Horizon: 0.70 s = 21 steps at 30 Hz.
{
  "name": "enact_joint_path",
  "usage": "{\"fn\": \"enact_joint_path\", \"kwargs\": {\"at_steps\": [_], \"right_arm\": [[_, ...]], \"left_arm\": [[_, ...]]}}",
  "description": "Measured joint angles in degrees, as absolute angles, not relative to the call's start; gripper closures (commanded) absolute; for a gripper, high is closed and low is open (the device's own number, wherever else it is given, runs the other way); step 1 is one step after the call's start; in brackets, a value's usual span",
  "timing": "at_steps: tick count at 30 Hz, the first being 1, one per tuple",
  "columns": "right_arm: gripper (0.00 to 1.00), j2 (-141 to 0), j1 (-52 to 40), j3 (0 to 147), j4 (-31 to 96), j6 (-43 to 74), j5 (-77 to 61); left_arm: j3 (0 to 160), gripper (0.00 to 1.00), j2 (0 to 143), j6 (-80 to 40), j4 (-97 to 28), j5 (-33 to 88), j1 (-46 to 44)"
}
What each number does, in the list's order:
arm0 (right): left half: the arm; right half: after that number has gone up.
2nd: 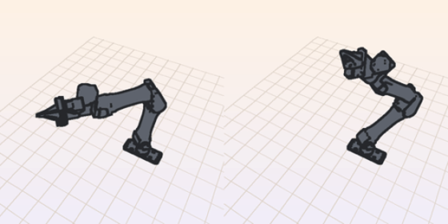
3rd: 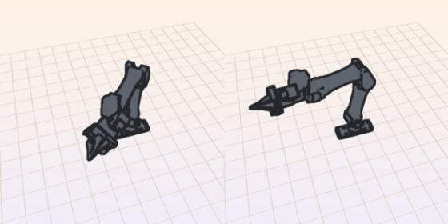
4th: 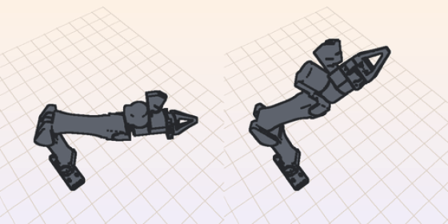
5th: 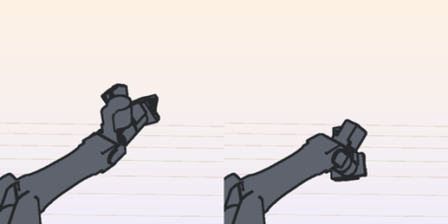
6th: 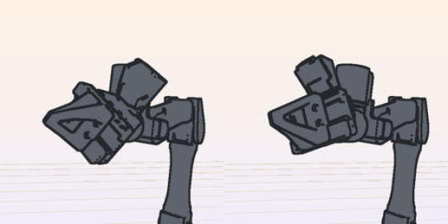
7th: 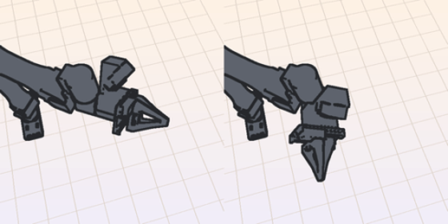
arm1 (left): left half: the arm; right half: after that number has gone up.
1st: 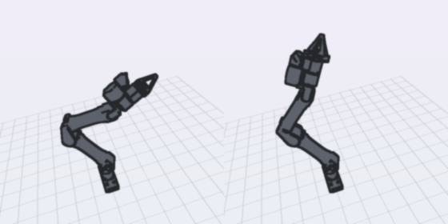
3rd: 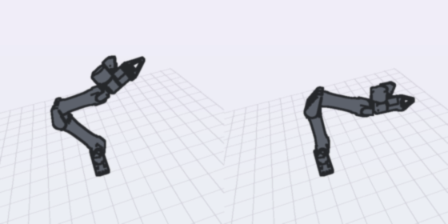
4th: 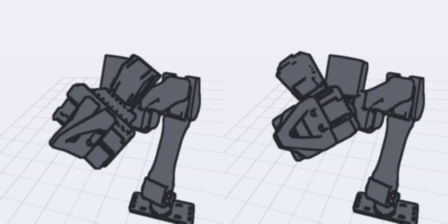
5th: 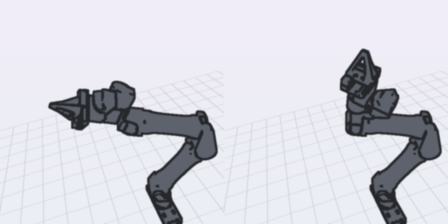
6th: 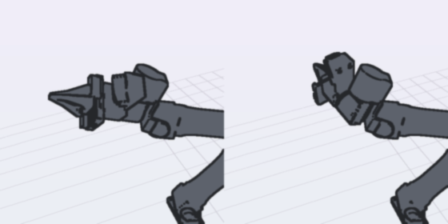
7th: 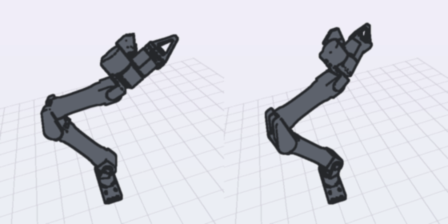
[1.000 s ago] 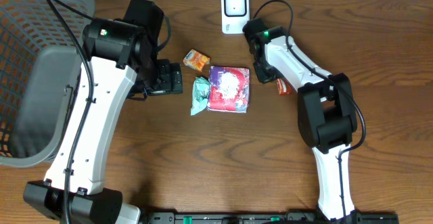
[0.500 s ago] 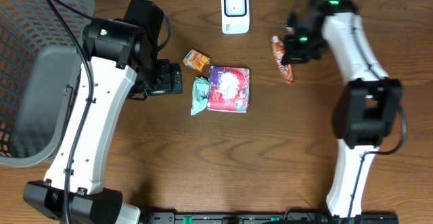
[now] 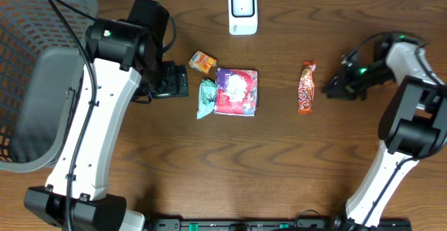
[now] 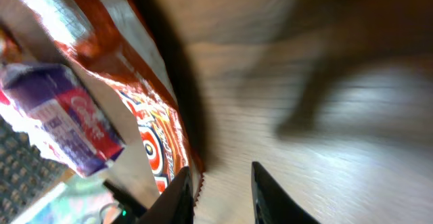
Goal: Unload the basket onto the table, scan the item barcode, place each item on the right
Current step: 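Carry the snack bar rightward and set it down on the table, then regrasp the red snack bar with the right gripper and lift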
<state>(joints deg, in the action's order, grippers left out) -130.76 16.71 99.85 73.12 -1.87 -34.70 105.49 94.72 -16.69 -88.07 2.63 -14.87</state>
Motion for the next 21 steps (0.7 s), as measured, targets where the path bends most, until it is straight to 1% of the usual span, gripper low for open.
{"fn": "enact_joint_path", "kwargs": {"at_steps": [3, 4, 6, 7, 10, 12, 13, 14, 15, 18, 21], "right_arm": [[0.64, -129.54, 16.38, 105.73, 76.05, -1.67, -31.73], [0.60, -128.75, 15.84, 107.37, 76.71, -1.54, -30.70], [0.50, -126.74, 14.22, 109.67, 76.95, -1.28, -28.99], [0.48, -125.60, 13.02, 110.37, 76.82, -1.06, -28.36], [0.47, -123.13, 8.36, 111.31, 76.47, -0.78, -26.76], [0.45, -122.78, 4.60, 111.04, 75.22, 0.58, -24.01], [0.39, -122.83, 2.76, 110.48, 74.22, 1.83, -21.82], [0.30, -122.87, 0.62, 109.23, 73.06, 3.46, -18.72], [0.27, -122.91, -0.91, 108.12, 72.40, 5.23, -16.34], [0.27, -123.15, -5.15, 103.79, 70.15, 9.50, -7.99], [0.26, -123.37, -7.29, 99.98, 67.31, 12.91, -1.21]], "left_arm": [[105.49, 0.02, 94.72, -16.67, -88.07, 2.63, -14.87], [105.51, 0.02, 94.72, -16.67, -88.07, 2.63, -14.87], [105.51, 0.02, 94.72, -16.69, -88.07, 2.66, -14.87], [105.49, 0.02, 94.72, -16.69, -88.07, 2.63, -14.90], [105.49, 0.02, 94.72, -16.69, -88.07, 2.63, -14.87], [105.51, 0.02, 94.72, -16.69, -88.05, 2.63, -14.87], [105.49, 0.02, 94.72, -16.69, -88.05, 2.63, -14.90], [105.51, 0.02, 94.72, -16.67, -88.05, 2.63, -14.87], [105.49, 0.02, 94.72, -16.69, -88.05, 2.63, -14.87], [105.51, 0.02, 94.72, -16.69, -88.05, 2.61, -14.87], [105.49, 0.02, 94.72, -16.69, -88.07, 2.63, -14.87]]}}
